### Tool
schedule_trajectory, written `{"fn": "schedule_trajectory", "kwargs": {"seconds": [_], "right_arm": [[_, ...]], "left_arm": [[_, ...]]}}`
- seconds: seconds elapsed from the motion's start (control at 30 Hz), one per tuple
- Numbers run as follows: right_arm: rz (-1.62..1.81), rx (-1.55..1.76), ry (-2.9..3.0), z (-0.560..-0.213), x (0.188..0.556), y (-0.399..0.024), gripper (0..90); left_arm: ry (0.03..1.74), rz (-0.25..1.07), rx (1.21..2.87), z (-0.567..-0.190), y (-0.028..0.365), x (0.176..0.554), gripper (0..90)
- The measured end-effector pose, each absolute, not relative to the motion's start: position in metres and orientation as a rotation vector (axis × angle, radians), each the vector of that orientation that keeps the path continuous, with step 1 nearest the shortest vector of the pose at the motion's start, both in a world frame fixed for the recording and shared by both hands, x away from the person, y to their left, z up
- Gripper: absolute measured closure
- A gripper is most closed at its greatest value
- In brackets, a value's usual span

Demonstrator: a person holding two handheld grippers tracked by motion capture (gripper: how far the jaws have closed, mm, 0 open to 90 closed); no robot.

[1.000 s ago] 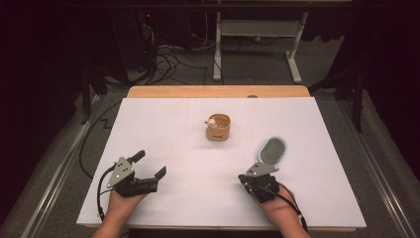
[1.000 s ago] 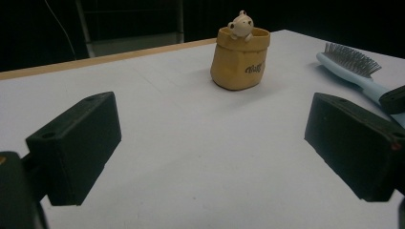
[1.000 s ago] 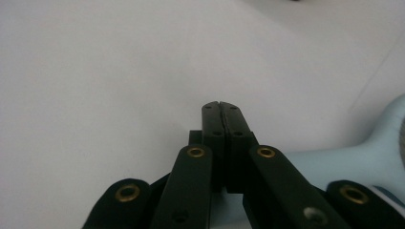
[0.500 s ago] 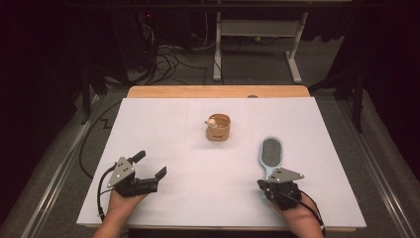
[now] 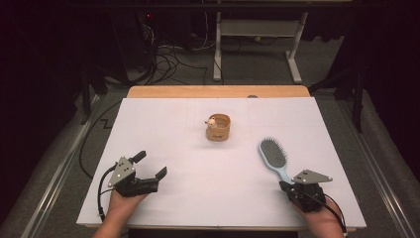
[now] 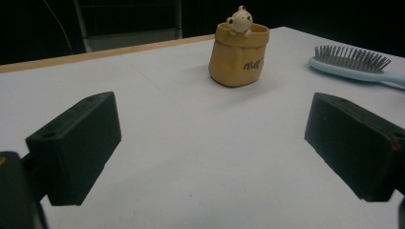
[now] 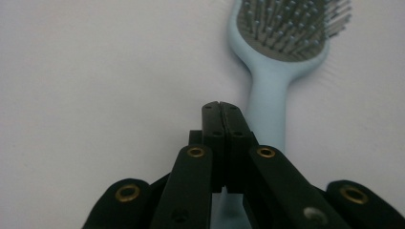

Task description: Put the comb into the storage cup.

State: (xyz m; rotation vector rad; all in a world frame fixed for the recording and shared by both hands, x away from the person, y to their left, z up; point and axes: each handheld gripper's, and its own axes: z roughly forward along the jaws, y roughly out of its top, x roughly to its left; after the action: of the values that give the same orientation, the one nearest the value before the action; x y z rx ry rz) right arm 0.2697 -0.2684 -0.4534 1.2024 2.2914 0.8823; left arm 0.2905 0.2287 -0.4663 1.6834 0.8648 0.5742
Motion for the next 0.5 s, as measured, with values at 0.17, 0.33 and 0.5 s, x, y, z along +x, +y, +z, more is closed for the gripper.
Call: {"fn": "schedule_trajectory", "kwargs": {"seconds": [0.17, 0.33, 0.5], "right_arm": [[0.885, 1.246, 2.272, -0.455, 0.269, -0.282, 90.0], [0.949, 1.237, 2.272, -0.453, 0.268, -0.283, 90.0], [1.055, 1.225, 2.232, -0.449, 0.268, -0.282, 90.0]], "left_arm": [[0.864, 0.574, 1.684, -0.466, 0.229, 0.29, 5.7], [0.863, 0.569, 1.695, -0.467, 0.228, 0.291, 5.8], [0.86, 0.557, 1.702, -0.468, 0.227, 0.292, 5.8]]}}
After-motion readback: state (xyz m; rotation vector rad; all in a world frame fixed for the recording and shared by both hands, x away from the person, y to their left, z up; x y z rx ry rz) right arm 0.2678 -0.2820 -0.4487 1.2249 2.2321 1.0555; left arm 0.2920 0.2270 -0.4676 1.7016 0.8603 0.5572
